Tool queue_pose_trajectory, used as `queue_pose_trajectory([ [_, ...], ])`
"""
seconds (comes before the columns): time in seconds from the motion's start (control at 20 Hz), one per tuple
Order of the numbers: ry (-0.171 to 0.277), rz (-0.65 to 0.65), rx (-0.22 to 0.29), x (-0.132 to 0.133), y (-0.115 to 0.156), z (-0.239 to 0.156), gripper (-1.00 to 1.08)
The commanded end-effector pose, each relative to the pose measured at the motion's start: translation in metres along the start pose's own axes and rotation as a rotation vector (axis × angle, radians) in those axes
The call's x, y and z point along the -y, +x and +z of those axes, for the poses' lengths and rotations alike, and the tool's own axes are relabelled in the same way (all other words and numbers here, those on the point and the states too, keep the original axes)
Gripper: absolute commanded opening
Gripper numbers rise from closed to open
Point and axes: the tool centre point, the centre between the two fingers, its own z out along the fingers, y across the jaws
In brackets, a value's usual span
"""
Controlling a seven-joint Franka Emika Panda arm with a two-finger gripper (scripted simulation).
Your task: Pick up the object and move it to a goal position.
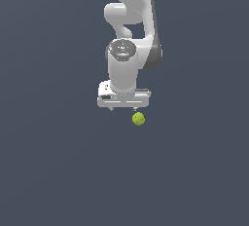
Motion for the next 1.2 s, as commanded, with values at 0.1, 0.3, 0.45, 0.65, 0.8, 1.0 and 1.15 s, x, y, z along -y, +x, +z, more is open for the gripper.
queue_pose_trajectory([
  [0.1, -0.002, 0.000, 0.002, -0.001, 0.000, 0.000, 1.00],
  [0.3, -0.014, -0.001, 0.018, -0.010, 0.000, 0.002, 1.00],
  [0.45, -0.019, -0.003, 0.025, -0.015, 0.000, 0.002, 1.00],
  [0.65, -0.019, -0.002, 0.024, -0.014, 0.000, 0.002, 1.00],
  [0.8, -0.018, 0.002, 0.019, -0.008, -0.001, 0.006, 1.00],
  [1.0, -0.016, 0.013, 0.007, 0.006, -0.002, 0.015, 1.00],
  [1.15, -0.013, 0.025, -0.006, 0.022, -0.003, 0.025, 1.00],
])
